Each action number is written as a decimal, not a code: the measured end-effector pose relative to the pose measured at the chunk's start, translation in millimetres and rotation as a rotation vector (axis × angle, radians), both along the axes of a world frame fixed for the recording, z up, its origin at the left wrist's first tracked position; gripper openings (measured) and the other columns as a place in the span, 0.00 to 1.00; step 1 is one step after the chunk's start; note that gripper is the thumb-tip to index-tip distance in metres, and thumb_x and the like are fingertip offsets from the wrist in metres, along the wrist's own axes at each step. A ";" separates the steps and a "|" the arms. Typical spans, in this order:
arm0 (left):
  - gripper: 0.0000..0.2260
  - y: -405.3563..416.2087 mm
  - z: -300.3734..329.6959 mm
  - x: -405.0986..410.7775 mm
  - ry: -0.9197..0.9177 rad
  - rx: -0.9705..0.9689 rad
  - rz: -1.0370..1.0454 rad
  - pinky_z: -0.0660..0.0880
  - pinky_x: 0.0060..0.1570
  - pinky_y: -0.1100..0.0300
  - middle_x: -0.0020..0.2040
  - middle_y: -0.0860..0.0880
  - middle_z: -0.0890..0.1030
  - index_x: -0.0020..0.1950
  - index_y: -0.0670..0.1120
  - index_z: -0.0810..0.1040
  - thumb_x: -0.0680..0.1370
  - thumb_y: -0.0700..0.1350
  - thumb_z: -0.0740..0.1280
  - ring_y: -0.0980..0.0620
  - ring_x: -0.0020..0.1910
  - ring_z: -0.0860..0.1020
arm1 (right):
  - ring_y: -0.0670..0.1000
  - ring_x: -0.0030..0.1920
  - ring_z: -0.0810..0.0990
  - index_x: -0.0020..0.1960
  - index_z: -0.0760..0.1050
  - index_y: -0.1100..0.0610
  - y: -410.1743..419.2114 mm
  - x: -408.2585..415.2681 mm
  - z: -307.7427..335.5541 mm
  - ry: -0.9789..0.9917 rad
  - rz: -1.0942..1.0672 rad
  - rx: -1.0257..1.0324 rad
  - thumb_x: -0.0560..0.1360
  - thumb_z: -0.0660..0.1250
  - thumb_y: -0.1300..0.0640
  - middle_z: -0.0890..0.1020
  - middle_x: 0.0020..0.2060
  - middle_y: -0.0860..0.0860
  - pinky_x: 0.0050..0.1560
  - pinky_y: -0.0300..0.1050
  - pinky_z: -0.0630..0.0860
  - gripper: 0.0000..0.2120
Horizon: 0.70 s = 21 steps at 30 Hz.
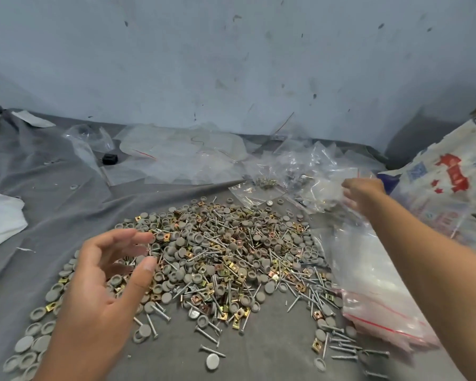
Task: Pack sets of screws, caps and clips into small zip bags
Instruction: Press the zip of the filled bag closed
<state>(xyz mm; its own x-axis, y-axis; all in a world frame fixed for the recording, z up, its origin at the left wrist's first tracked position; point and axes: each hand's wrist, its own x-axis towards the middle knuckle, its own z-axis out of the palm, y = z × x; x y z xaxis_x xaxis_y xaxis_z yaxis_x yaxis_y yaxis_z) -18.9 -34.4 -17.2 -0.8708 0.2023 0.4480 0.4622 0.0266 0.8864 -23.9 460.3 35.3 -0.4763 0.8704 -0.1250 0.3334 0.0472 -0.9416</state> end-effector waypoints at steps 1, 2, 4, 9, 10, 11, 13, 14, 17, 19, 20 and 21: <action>0.21 -0.4 -1.4 -1.1 -0.001 0.005 0.001 0.76 0.55 0.63 0.62 0.55 0.81 0.62 0.65 0.72 0.72 0.68 0.69 0.56 0.60 0.80 | 0.55 0.48 0.80 0.48 0.76 0.56 4.3 13.4 -3.6 -0.030 -0.003 0.061 0.77 0.70 0.63 0.79 0.54 0.58 0.51 0.51 0.81 0.04; 0.21 -0.9 -2.8 -1.8 -0.003 0.010 0.003 0.76 0.56 0.61 0.62 0.54 0.81 0.63 0.65 0.72 0.72 0.69 0.69 0.55 0.60 0.80 | 0.54 0.48 0.80 0.53 0.78 0.58 3.4 30.8 -3.8 -0.084 0.050 0.162 0.77 0.71 0.62 0.80 0.53 0.56 0.50 0.50 0.81 0.06; 0.21 -1.4 -5.4 -2.6 0.010 0.010 0.008 0.76 0.56 0.59 0.63 0.54 0.81 0.64 0.63 0.72 0.73 0.68 0.69 0.54 0.60 0.80 | 0.48 0.47 0.81 0.55 0.78 0.51 -7.2 73.9 -2.2 -0.279 0.330 0.388 0.75 0.74 0.54 0.82 0.50 0.49 0.43 0.39 0.77 0.10; 0.21 1.2 -8.2 -1.3 0.027 -0.020 0.017 0.76 0.54 0.63 0.63 0.56 0.81 0.65 0.65 0.71 0.75 0.68 0.68 0.56 0.60 0.80 | 0.41 0.52 0.79 0.54 0.72 0.37 -52.2 174.4 -29.0 -0.890 0.765 0.691 0.70 0.75 0.38 0.77 0.51 0.34 0.52 0.37 0.75 0.17; 0.21 2.5 -8.8 -0.7 0.024 -0.025 0.009 0.76 0.54 0.63 0.63 0.56 0.81 0.65 0.64 0.71 0.75 0.68 0.68 0.56 0.60 0.80 | 0.44 0.52 0.79 0.51 0.73 0.38 -58.6 180.5 -35.2 -0.873 0.728 0.731 0.72 0.76 0.42 0.78 0.50 0.36 0.53 0.40 0.76 0.13; 0.21 3.6 -9.2 0.1 0.018 -0.028 0.003 0.77 0.54 0.63 0.63 0.56 0.81 0.65 0.63 0.72 0.75 0.68 0.68 0.56 0.60 0.80 | 0.46 0.51 0.80 0.47 0.75 0.39 -61.5 184.0 -40.5 -0.826 0.677 0.757 0.74 0.75 0.48 0.81 0.49 0.38 0.54 0.43 0.77 0.09; 0.21 5.1 -9.9 1.2 0.002 -0.037 0.007 0.79 0.50 0.59 0.63 0.56 0.81 0.65 0.64 0.72 0.74 0.69 0.67 0.57 0.60 0.80 | 0.48 0.47 0.82 0.40 0.77 0.41 -64.0 185.7 -39.0 -0.721 0.573 0.783 0.77 0.72 0.52 0.84 0.43 0.41 0.51 0.48 0.77 0.10; 0.21 5.1 -9.9 2.1 -0.002 -0.042 0.006 0.80 0.48 0.55 0.63 0.56 0.81 0.64 0.65 0.72 0.74 0.69 0.67 0.58 0.60 0.80 | 0.47 0.46 0.82 0.39 0.78 0.42 -63.6 185.5 -33.1 -0.685 0.534 0.787 0.78 0.71 0.51 0.84 0.42 0.40 0.50 0.47 0.77 0.09; 0.20 4.7 -6.8 3.6 0.003 -0.078 -0.003 0.77 0.51 0.50 0.62 0.58 0.80 0.64 0.67 0.71 0.73 0.69 0.67 0.60 0.59 0.79 | 0.45 0.45 0.82 0.46 0.83 0.46 -58.9 182.9 -14.6 -0.674 0.572 0.733 0.80 0.67 0.46 0.84 0.44 0.38 0.46 0.42 0.74 0.08; 0.20 6.0 -5.3 4.7 -0.001 -0.112 -0.008 0.78 0.52 0.49 0.62 0.59 0.80 0.63 0.68 0.71 0.73 0.69 0.67 0.60 0.59 0.79 | 0.44 0.45 0.83 0.46 0.83 0.46 -61.0 182.3 -6.2 -0.676 0.609 0.679 0.79 0.67 0.46 0.86 0.42 0.41 0.46 0.42 0.76 0.08; 0.20 6.7 -3.4 7.5 -0.006 -0.126 -0.012 0.79 0.50 0.50 0.62 0.60 0.80 0.63 0.68 0.71 0.72 0.70 0.66 0.61 0.59 0.79 | 0.44 0.46 0.83 0.48 0.84 0.46 -65.2 182.1 0.0 -0.640 0.591 0.664 0.78 0.68 0.46 0.86 0.42 0.42 0.47 0.42 0.77 0.07; 0.20 8.2 -0.2 11.8 -0.006 -0.130 -0.012 0.79 0.50 0.50 0.61 0.60 0.80 0.62 0.69 0.71 0.72 0.70 0.66 0.61 0.58 0.79 | 0.43 0.45 0.83 0.50 0.85 0.47 -70.4 182.2 7.2 -0.571 0.545 0.662 0.76 0.69 0.46 0.85 0.42 0.42 0.48 0.43 0.78 0.08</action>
<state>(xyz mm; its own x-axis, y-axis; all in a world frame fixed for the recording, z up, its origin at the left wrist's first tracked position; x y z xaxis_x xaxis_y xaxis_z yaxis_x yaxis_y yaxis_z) -7.1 -26.2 -17.3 -0.8708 0.2683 0.4119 0.4575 0.1357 0.8788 158.3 390.0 42.4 -0.8472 0.5304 -0.0305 0.5007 0.7779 -0.3798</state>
